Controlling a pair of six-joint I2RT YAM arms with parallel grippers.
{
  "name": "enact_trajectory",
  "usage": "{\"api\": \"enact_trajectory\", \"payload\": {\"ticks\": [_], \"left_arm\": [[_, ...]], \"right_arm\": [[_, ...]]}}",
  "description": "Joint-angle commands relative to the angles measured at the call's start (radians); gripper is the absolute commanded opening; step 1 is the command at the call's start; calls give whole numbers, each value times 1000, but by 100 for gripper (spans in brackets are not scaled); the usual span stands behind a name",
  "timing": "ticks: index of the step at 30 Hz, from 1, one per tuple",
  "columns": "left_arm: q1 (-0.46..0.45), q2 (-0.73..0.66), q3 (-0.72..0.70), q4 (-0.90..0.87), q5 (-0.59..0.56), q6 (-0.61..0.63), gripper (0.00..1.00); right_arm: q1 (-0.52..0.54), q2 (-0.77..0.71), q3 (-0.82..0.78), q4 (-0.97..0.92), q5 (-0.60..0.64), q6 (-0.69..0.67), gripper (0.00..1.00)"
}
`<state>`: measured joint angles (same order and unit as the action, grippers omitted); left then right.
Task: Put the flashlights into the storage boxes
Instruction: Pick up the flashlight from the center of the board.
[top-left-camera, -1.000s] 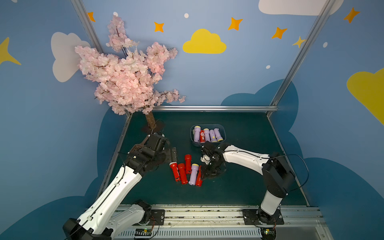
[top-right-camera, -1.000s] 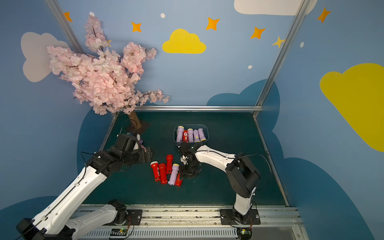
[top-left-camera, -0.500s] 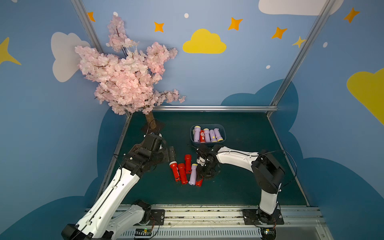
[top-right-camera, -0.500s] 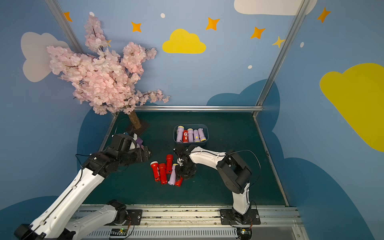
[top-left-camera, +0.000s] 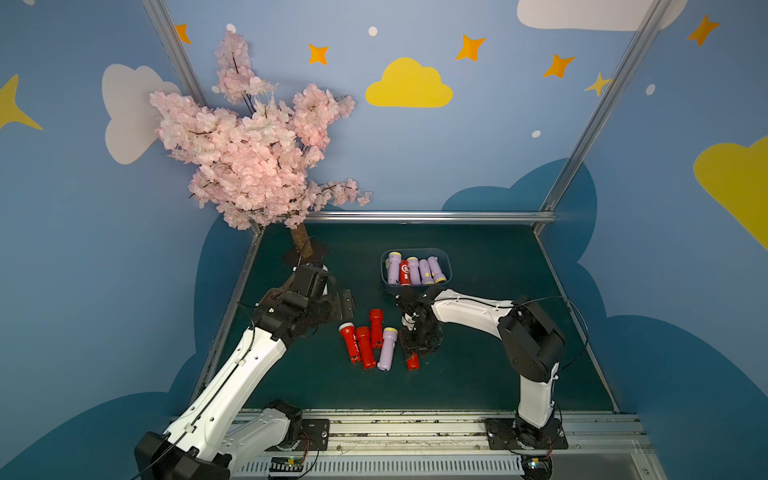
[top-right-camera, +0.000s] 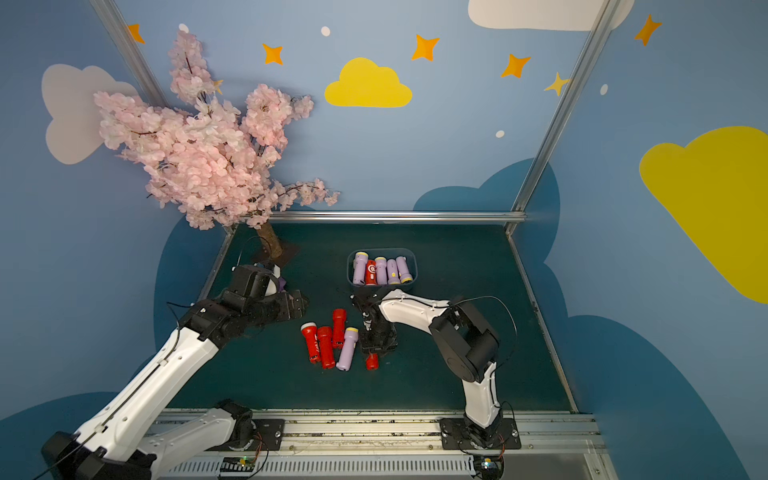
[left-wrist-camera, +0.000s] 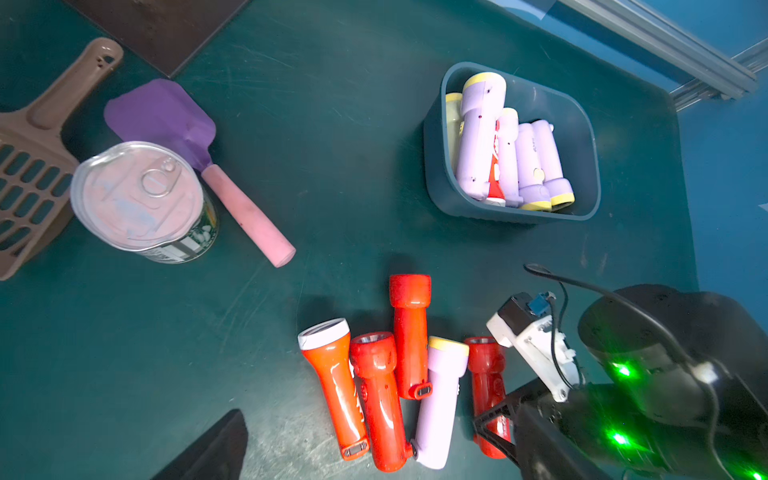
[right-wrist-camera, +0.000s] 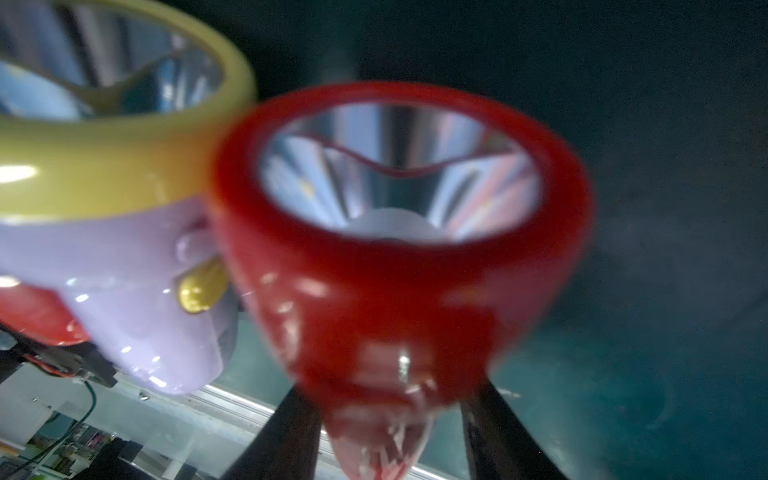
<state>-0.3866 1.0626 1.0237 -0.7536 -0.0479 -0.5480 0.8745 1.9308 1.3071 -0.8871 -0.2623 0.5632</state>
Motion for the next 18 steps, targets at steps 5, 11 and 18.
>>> {"api": "enact_trajectory", "payload": {"ticks": [5,11,18], "left_arm": [[10,66,0,116,39,-9,99],[21,108,36,140,42,21,100],[30,137,48,164,48,24,99]], "right_arm": [[-26,2,37,-104,70,-60,49],[-39,19,53,-106,66,-111,44],[-43,38,72,-120,58,-150,44]]}}
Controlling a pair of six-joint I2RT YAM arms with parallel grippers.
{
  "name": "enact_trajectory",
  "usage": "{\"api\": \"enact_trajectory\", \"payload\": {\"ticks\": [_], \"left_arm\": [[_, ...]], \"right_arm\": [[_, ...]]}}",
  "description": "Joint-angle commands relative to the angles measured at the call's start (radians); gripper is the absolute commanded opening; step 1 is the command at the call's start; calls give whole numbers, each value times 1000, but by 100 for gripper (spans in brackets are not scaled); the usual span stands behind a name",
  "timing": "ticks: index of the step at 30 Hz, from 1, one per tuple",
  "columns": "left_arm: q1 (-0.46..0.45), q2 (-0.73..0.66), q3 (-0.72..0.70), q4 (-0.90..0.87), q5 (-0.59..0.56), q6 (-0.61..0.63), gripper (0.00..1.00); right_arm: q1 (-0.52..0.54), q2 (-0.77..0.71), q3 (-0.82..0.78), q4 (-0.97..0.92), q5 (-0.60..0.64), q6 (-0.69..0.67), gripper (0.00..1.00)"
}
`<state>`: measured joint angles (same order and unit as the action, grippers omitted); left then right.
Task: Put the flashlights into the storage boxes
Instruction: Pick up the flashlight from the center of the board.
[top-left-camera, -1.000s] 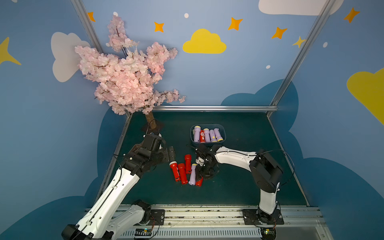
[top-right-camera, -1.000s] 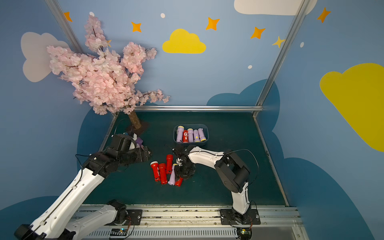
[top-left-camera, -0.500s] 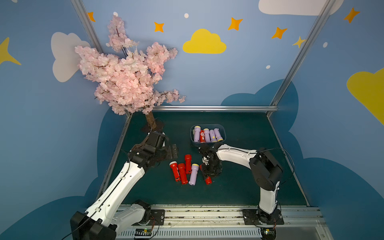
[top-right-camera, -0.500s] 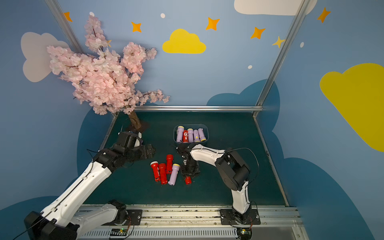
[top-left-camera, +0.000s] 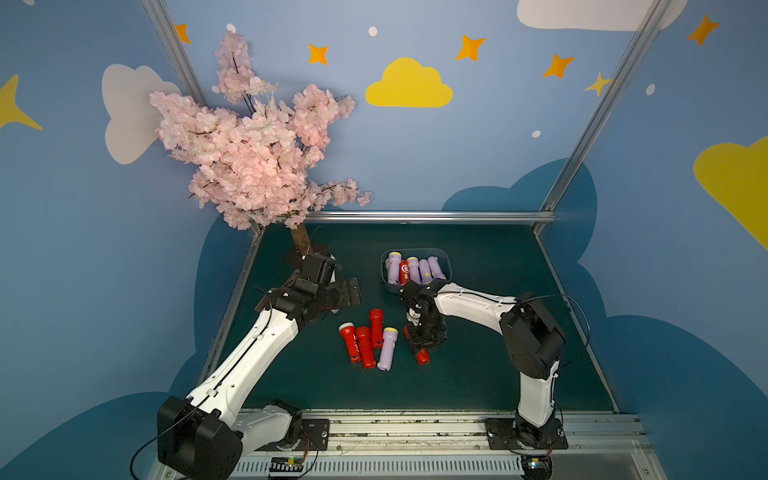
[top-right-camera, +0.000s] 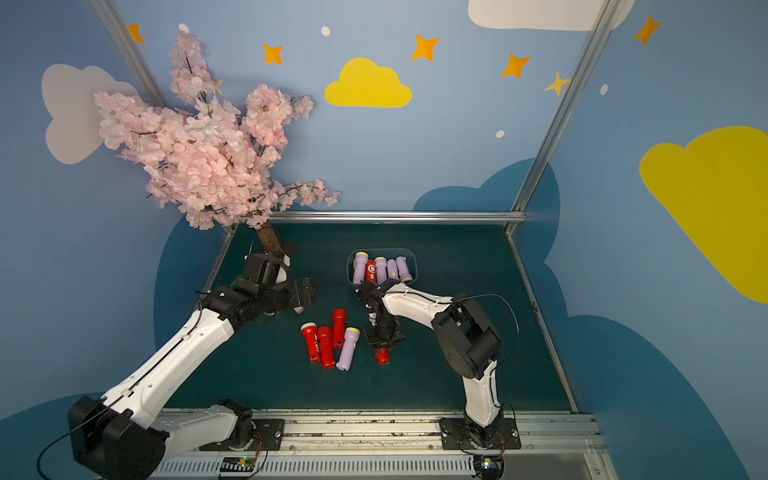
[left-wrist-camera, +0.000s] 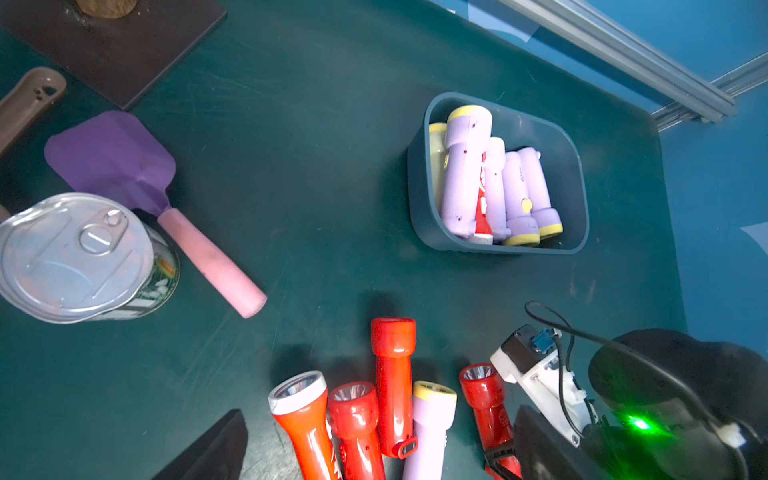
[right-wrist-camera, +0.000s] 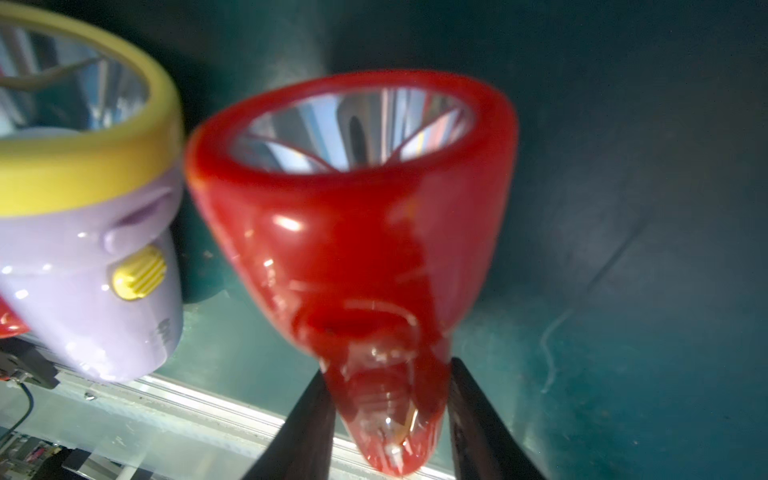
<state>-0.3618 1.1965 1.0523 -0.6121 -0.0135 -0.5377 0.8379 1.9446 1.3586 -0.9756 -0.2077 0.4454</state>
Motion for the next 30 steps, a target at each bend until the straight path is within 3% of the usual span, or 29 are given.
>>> {"api": "enact_trajectory", "payload": {"ticks": [1,5,11,18,24,30], "left_arm": [[4,3,18,26,14,10,99],[6,-1,12,31,12,-5,99],[6,-14,9,24,-5,-15,99],[4,-27,0,31,-17,-29,100],[5,-49,-26,50,-38,-40,99],[5,-74,-59,69,-71,-50,99]], "right_arm": [[-7,29,19,-30,2,-37,44],[-10,37,7,-31,1,-54,43],[-25,14,-9,-36,1,-74,32],[-46,-95,13,-109,28,-83,29],[-92,-177,121,-206,92,-118,29],[-167,-122,294,-252,146,-181,30]]}}
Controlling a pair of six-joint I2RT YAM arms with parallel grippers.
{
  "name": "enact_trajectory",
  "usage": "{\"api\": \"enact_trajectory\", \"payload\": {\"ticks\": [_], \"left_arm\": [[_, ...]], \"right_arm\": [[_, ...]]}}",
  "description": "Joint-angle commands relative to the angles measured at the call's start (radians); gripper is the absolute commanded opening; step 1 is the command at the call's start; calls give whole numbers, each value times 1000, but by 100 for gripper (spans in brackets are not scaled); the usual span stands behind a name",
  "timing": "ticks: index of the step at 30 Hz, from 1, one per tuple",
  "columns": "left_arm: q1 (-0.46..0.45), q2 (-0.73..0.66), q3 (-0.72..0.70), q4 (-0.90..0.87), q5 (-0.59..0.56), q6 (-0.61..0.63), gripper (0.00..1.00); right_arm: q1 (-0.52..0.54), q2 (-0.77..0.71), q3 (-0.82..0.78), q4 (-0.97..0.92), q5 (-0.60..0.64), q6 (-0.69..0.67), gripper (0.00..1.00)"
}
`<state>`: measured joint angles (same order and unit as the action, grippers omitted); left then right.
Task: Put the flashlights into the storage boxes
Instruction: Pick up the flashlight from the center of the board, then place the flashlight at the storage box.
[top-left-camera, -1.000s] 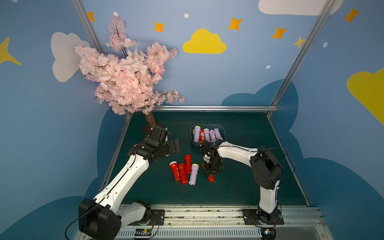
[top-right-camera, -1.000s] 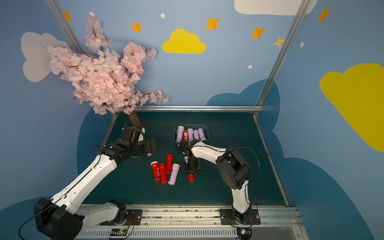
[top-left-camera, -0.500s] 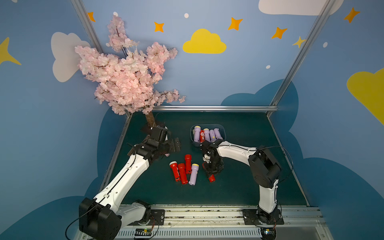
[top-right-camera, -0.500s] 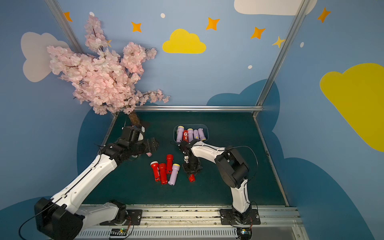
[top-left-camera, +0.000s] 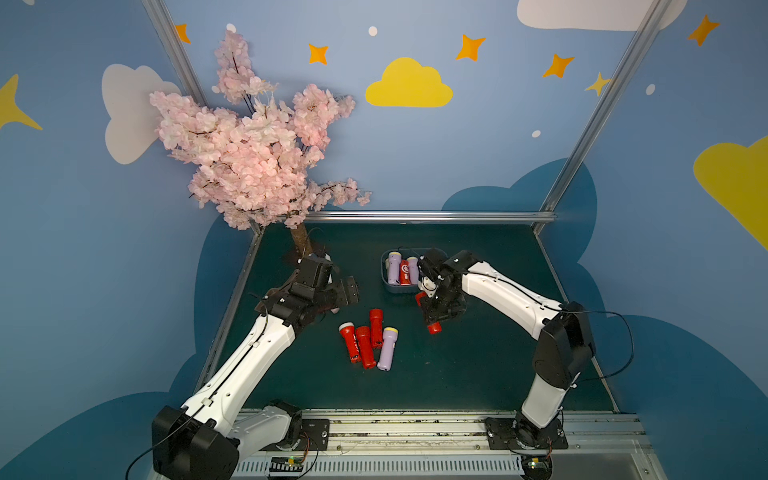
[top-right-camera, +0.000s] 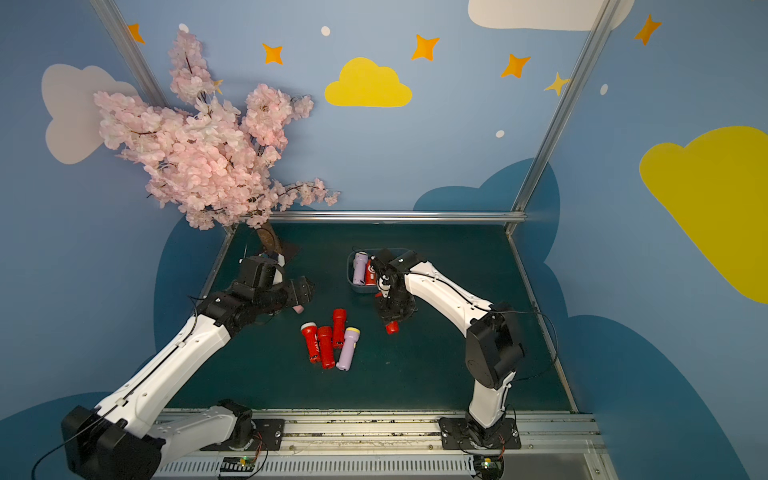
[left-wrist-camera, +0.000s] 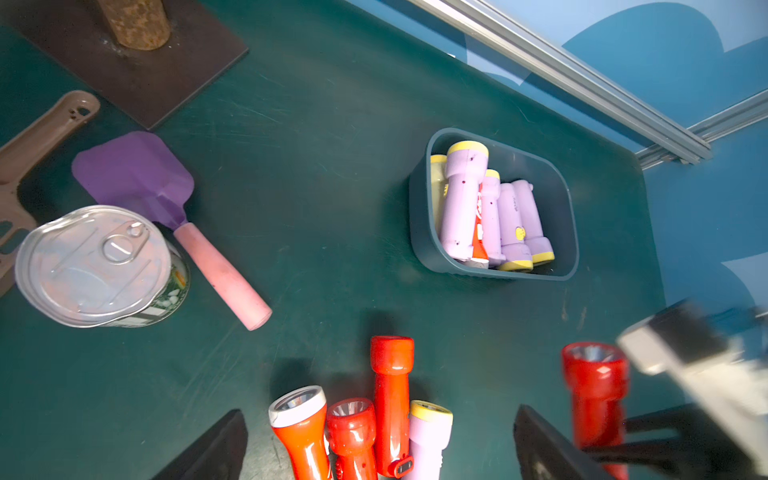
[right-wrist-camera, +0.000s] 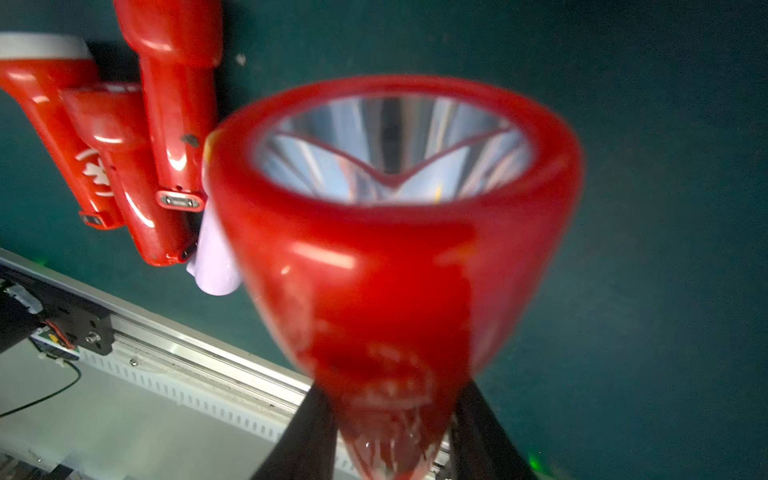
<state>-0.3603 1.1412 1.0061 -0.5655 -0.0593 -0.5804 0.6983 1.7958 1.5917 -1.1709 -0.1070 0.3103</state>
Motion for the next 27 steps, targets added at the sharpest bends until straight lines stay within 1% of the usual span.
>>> {"api": "enact_trajectory", "payload": {"ticks": [1,7,11,16,22,27], "left_arm": [[4,-20,-15,23,-29,-8,99],[9,-14,0,21,-52,23,99],[18,-14,8,20,-92,60,99],[78,-7,18,19,-72,102,99],[162,25,34,52,-13,134,100],[208,80,67,70,33,155,99]], "right_arm": [[-44,53,100,-68,47,-58,30],[-104,213,356,-124,55,-119,30],[-133,334,513,-152,41,-141,30],[-167,497,730,-194,-7,-134,30],[-197,632,888,-194,-47,-91,30],[-212,678,910,-164,-85,-69,31]]}}
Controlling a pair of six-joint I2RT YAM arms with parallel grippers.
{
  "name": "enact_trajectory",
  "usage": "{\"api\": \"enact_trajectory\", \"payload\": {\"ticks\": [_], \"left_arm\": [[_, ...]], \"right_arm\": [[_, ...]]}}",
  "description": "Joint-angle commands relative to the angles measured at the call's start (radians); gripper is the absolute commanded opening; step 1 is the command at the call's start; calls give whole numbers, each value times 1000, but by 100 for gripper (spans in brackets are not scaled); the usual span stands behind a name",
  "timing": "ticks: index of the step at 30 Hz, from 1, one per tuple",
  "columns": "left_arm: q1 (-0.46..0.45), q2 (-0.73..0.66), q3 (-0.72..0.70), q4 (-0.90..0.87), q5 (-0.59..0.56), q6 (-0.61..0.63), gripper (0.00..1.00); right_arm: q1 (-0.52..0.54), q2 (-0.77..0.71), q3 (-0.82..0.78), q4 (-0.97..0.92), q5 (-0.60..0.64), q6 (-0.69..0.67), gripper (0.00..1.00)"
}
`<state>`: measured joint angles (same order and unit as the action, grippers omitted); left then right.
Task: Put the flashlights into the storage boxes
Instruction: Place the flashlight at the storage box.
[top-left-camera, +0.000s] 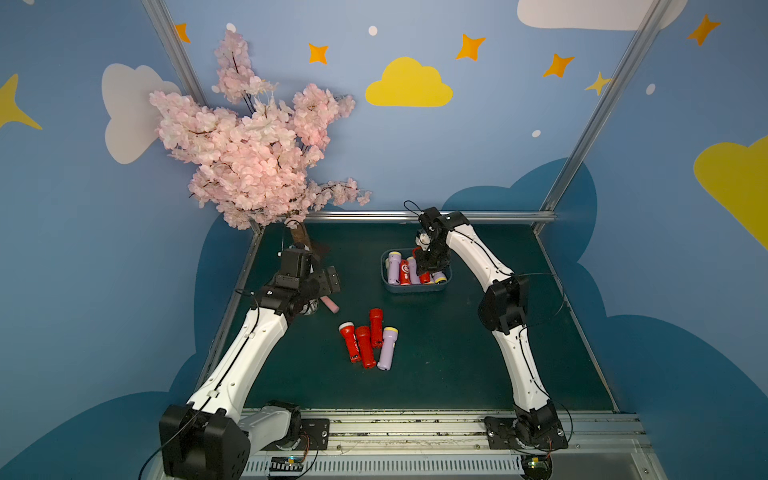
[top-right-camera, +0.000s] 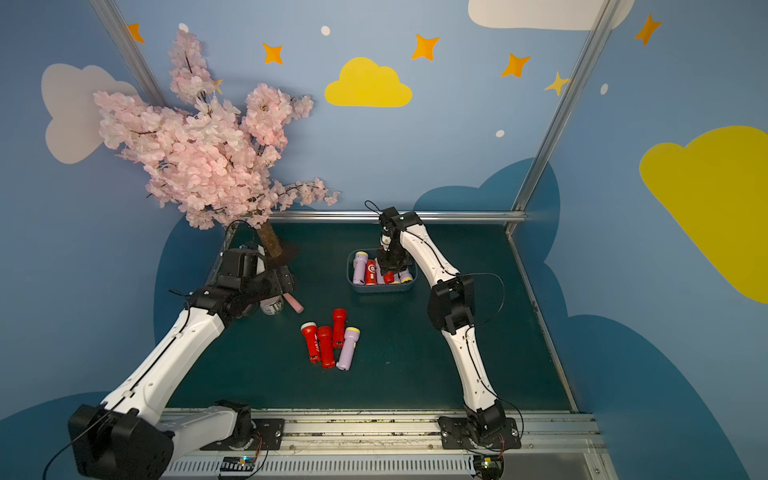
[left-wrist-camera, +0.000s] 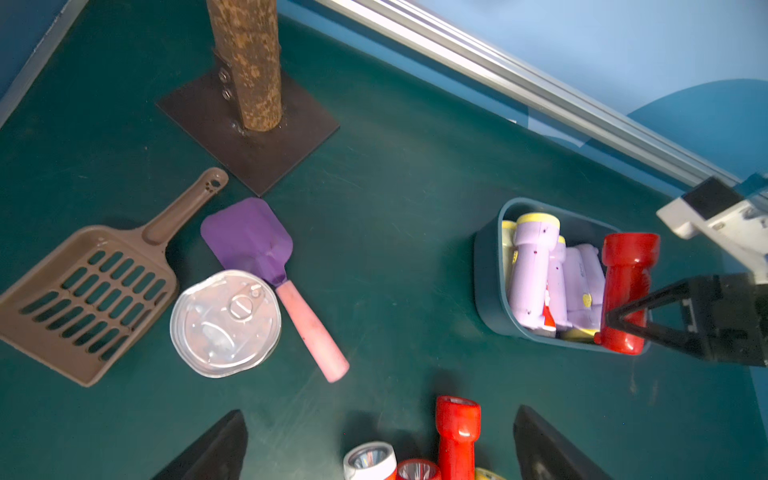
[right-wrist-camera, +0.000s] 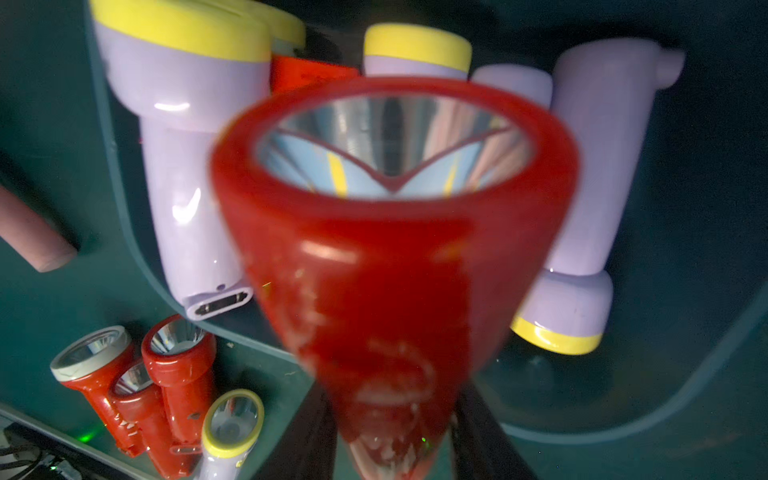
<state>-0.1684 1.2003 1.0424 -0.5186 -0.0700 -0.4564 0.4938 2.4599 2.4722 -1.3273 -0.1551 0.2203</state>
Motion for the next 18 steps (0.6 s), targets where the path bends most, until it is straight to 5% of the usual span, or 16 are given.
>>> {"api": "enact_trajectory", "payload": {"ticks": [1,11,18], "left_arm": [[24,32,36,27,51,33,99],[55,110,76,43,107,39,99],[58,133,90,47,122,27,99]], "right_arm": [[-10,19,30,-2,-37,24,32],[-44,71,34,-2,-36,34,32],[-92,58,33,-32,77,-9,32]]}}
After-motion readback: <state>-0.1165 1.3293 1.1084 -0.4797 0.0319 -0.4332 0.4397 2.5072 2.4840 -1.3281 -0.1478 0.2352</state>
